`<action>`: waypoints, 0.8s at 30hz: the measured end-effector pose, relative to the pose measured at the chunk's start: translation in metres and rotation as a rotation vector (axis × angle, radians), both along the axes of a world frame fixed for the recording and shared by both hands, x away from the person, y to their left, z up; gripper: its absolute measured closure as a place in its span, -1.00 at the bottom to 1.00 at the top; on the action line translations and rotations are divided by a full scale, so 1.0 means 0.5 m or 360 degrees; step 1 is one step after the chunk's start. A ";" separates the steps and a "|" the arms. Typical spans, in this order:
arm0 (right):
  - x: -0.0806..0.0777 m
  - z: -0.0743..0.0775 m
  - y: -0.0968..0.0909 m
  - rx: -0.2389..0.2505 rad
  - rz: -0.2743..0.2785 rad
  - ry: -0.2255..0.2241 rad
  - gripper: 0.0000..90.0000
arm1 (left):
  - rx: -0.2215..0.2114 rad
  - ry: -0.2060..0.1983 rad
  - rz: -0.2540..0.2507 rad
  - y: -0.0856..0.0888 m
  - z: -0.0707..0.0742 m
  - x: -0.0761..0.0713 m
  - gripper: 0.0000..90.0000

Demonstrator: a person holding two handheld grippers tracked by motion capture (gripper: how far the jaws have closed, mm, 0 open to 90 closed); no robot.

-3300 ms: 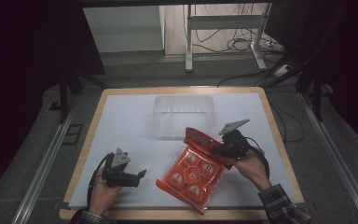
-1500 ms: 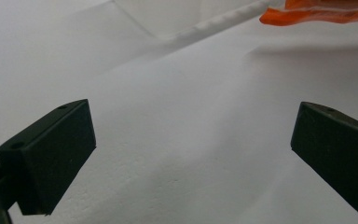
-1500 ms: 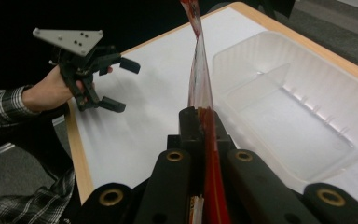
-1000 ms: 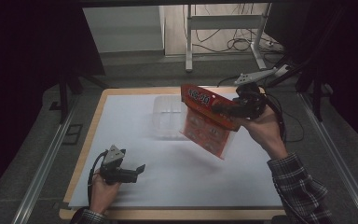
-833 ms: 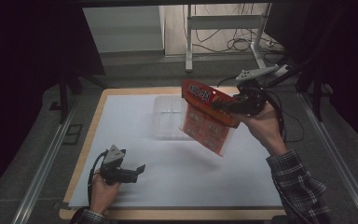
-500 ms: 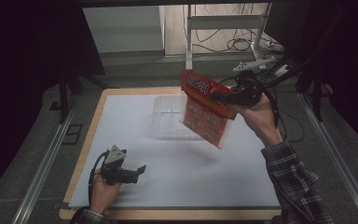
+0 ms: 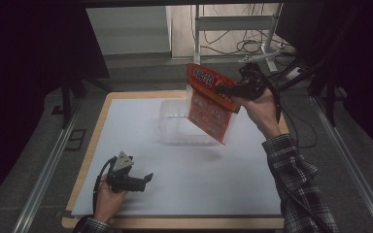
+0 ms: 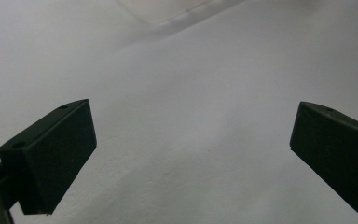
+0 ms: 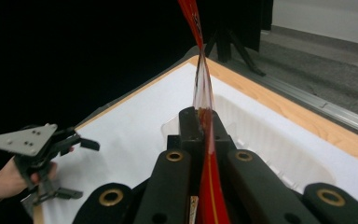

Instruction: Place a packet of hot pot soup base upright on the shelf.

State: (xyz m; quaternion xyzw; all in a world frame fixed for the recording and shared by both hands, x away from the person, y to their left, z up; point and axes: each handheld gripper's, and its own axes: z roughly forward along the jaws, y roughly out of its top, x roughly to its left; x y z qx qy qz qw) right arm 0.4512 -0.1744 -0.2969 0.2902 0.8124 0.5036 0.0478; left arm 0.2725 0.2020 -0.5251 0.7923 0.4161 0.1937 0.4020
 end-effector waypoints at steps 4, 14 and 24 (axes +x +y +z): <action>0.024 -0.002 0.004 0.0015 -0.0034 -0.0005 0.98 | 0.0006 0.0003 -0.0001 -0.001 -0.001 0.001 -1.00; 0.064 -0.008 0.020 0.0041 -0.0067 -0.0010 0.98 | 0.0015 0.0007 0.0004 -0.002 -0.002 0.002 -1.00; 0.104 -0.030 0.055 0.0049 -0.0065 0.0001 0.98 | 0.0029 0.0020 0.0005 -0.002 -0.004 0.002 -0.99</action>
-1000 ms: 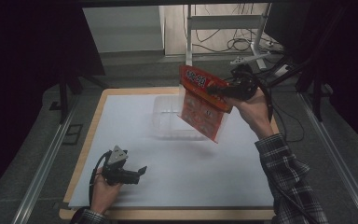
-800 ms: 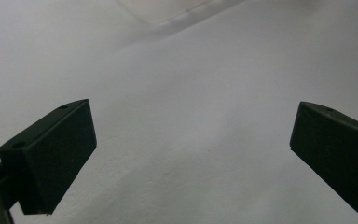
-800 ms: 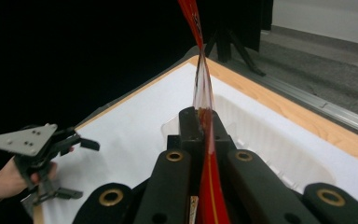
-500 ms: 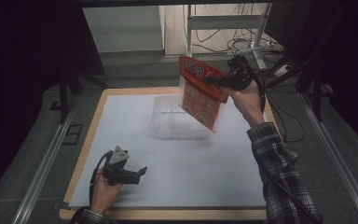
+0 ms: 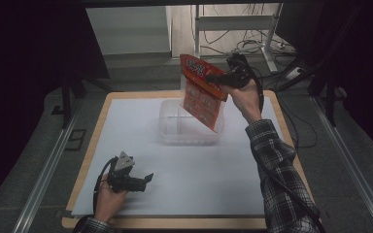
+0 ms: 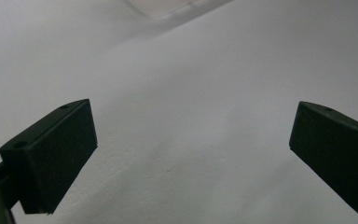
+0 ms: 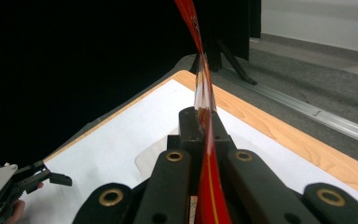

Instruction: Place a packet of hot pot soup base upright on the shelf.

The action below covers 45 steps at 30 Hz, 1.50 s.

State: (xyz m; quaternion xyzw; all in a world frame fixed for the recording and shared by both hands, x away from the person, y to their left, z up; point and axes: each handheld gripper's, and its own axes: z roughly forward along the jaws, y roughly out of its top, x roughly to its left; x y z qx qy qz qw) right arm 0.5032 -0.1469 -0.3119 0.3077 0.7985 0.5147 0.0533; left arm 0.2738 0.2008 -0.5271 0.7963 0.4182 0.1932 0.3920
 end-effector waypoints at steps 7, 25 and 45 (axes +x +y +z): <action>0.020 -0.039 0.010 -0.0044 -0.0004 0.0048 0.98 | 0.0007 0.0011 -0.0002 -0.001 -0.002 0.001 -0.99; 0.060 -0.094 -0.035 -0.0290 -0.0204 -0.0069 0.95 | 0.0038 0.0019 -0.0003 -0.005 -0.004 0.002 -0.99; 0.071 -0.104 -0.053 -0.0288 -0.0343 -0.0055 0.14 | 0.0048 0.0020 0.0003 -0.006 -0.004 0.002 -0.99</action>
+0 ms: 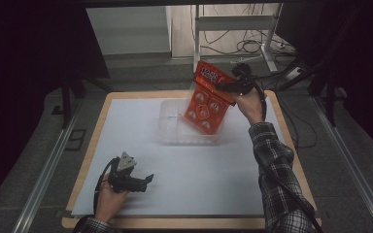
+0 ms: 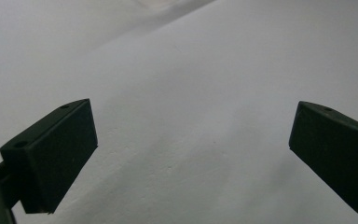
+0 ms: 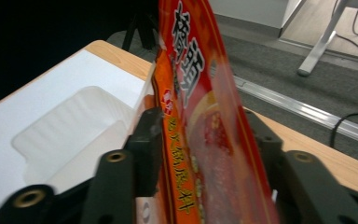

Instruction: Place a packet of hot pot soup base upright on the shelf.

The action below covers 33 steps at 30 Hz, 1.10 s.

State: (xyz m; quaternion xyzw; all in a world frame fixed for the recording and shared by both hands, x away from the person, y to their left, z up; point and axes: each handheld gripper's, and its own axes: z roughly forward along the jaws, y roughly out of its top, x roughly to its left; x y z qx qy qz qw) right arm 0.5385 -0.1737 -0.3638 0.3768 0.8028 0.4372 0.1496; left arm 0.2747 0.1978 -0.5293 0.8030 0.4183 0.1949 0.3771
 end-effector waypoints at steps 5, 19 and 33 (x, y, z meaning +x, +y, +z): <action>-0.003 0.006 0.001 -0.0008 0.0006 -0.0020 -0.12 | 0.0000 0.0000 -0.0001 0.000 0.000 0.000 -0.99; -0.032 0.017 -0.013 -0.0019 0.0064 -0.0060 -0.73 | 0.0010 0.0001 -0.0007 -0.002 0.000 0.000 -0.99; -0.068 0.006 -0.021 -0.0085 0.0135 -0.0074 -1.00 | 0.0008 -0.0006 -0.0008 -0.005 0.000 -0.001 -0.99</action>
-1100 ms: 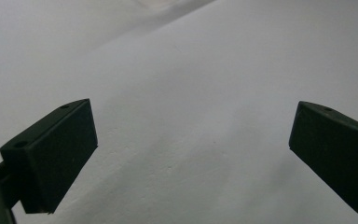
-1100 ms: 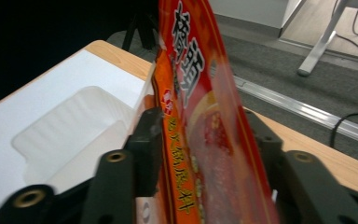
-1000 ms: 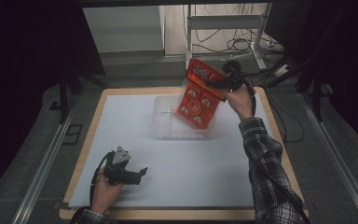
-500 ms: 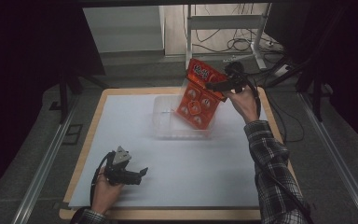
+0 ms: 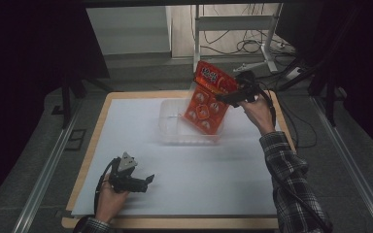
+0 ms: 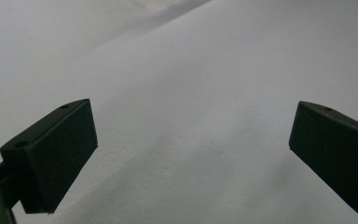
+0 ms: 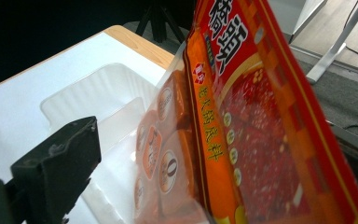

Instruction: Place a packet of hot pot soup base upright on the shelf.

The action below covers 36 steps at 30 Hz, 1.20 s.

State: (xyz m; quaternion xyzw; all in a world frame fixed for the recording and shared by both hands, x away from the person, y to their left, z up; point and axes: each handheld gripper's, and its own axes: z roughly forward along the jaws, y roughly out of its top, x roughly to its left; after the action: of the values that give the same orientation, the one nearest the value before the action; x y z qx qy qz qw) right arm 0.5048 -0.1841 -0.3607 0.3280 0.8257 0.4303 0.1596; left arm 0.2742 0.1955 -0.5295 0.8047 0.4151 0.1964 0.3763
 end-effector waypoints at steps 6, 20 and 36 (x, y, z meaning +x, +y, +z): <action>-0.014 -0.003 -0.010 0.0006 -0.0007 0.0002 -1.00 | 0.0003 -0.0008 -0.0004 -0.001 0.000 -0.001 -0.99; -0.055 -0.026 -0.028 -0.0041 -0.0018 0.0012 -1.00 | 0.0011 -0.0011 -0.0009 -0.003 0.000 -0.001 -0.99; -0.135 -0.058 -0.072 0.0022 -0.0009 -0.0017 -1.00 | 0.0003 -0.0024 -0.0015 -0.003 0.001 -0.002 -0.99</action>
State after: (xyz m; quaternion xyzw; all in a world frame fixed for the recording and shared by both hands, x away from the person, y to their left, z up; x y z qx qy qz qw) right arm 0.4374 -0.2200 -0.3895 0.3292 0.8209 0.4373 0.1631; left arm 0.2733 0.1939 -0.5291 0.8055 0.4082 0.2012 0.3796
